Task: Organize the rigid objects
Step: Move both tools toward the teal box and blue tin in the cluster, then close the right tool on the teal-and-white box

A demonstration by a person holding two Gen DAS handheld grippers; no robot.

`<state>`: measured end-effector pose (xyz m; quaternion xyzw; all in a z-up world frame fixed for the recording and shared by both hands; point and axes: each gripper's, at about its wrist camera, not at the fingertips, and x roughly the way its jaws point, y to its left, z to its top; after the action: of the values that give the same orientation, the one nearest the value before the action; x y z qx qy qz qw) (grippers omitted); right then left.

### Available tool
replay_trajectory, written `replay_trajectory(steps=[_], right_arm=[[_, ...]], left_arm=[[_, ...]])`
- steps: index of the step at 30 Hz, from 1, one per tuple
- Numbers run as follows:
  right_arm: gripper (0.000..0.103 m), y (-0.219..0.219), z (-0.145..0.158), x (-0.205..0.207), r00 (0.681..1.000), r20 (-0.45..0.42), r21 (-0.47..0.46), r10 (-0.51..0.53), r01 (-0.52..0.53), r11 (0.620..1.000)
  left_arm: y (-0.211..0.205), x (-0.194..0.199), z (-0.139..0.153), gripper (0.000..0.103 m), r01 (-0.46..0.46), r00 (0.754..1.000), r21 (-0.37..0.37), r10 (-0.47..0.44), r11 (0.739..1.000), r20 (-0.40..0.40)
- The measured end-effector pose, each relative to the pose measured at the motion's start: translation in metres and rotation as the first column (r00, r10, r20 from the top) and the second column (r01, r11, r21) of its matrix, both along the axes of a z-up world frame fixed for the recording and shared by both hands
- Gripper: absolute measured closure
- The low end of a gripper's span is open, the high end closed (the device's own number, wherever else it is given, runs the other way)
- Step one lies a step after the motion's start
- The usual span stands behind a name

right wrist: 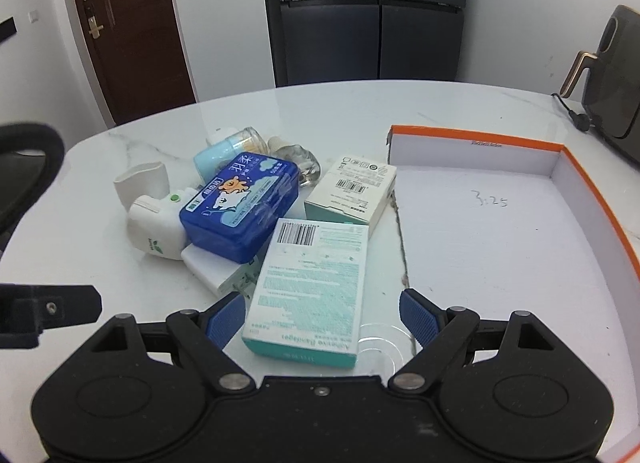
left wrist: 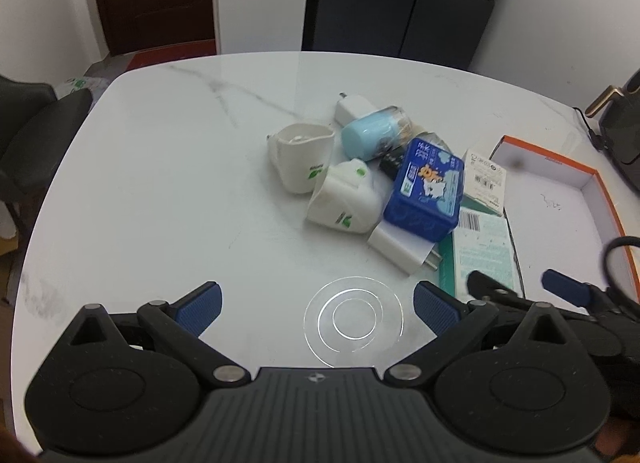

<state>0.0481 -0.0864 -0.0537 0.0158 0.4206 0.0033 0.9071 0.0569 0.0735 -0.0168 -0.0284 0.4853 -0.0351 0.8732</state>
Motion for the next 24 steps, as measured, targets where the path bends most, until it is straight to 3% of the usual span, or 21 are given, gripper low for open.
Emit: replay_trajectory(steps=[10, 14, 21, 24], right_arm=[[0.005, 0.010, -0.018, 0.034, 0.998, -0.051, -0.011, -0.021, 0.021, 1.000], [0.019, 0.005, -0.024, 0.042, 0.996, -0.090, 0.006, -0.021, 0.022, 1.000], [0.019, -0.025, 0.001, 0.025, 0.996, -0.049, 0.031, -0.078, 0.080, 0.996], [0.019, -0.038, 0.014, 0.014, 0.997, -0.018, 0.020, -0.071, 0.071, 0.997]], left_arm=[[-0.005, 0.020, -0.006, 0.000, 0.023, 1.000, -0.013, -0.023, 1.000, -0.016], [-0.014, 0.028, -0.007, 0.000, 0.040, 0.999, -0.021, -0.040, 0.999, -0.019], [-0.044, 0.049, -0.007, 0.000, 0.087, 0.996, -0.021, -0.087, 0.996, 0.011], [-0.062, 0.063, -0.012, 0.000, 0.122, 0.992, 0.023, -0.122, 0.992, 0.024]])
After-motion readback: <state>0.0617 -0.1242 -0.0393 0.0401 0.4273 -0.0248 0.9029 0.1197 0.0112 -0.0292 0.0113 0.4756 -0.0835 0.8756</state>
